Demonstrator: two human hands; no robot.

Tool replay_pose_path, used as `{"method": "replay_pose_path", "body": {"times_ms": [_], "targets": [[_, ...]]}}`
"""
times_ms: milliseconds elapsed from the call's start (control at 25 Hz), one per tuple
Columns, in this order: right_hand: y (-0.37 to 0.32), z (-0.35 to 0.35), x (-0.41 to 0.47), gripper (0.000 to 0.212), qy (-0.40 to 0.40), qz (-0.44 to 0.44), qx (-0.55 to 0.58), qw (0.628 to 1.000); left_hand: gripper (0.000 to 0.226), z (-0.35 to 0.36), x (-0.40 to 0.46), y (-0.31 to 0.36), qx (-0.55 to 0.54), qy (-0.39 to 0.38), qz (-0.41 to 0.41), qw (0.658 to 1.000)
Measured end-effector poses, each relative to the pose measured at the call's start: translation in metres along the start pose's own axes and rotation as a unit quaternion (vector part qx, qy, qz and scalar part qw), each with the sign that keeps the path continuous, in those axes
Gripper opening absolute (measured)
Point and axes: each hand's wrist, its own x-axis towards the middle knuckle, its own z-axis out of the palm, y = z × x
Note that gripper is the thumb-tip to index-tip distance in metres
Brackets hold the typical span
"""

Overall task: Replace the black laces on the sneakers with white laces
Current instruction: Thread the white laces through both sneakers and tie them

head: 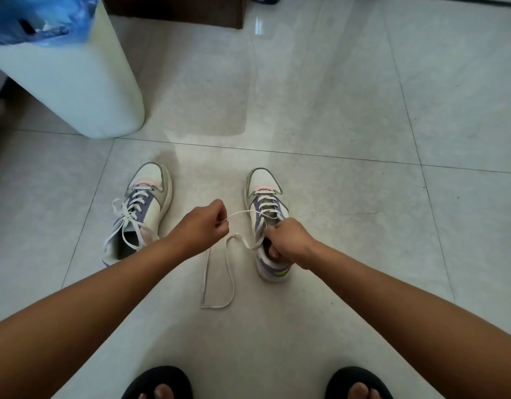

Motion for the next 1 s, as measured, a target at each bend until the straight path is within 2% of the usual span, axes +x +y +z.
{"method": "replay_pose_path", "body": {"times_ms": [80, 160, 200, 280, 400, 560, 840, 1000], "targets": [[-0.005, 0.001, -0.004, 0.028, -0.02, 0.05, 0.123, 0.991, 0.012, -0.006, 0.001, 0.006, -0.012, -0.058, -0.05, 0.997], [-0.007, 0.001, -0.008, 0.022, -0.028, 0.082, 0.2, 0.976, 0.034, -0.012, 0.0, 0.008, -0.062, -0.152, -0.124, 0.978], [-0.008, 0.001, -0.009, 0.022, -0.029, 0.089, 0.219, 0.971, 0.044, -0.014, 0.0, 0.01, -0.114, -0.176, -0.144, 0.967], [-0.009, 0.004, -0.008, 0.025, -0.042, 0.104, 0.237, 0.965, 0.05, -0.016, 0.003, 0.009, -0.196, -0.16, -0.151, 0.956], [-0.013, 0.01, -0.008, 0.027, -0.066, 0.133, 0.269, 0.952, 0.032, -0.017, 0.007, 0.007, -0.235, -0.118, -0.147, 0.954], [-0.014, 0.015, -0.009, 0.027, -0.039, 0.137, 0.294, 0.945, 0.028, -0.019, 0.006, 0.005, -0.312, -0.121, -0.148, 0.931], [-0.018, 0.014, -0.01, 0.027, -0.021, 0.163, 0.367, 0.916, 0.025, -0.017, 0.006, 0.003, -0.348, -0.122, -0.173, 0.913], [-0.023, 0.013, -0.009, 0.031, 0.042, 0.135, 0.344, 0.928, 0.024, -0.011, 0.002, 0.005, -0.34, -0.146, -0.199, 0.907]]}}
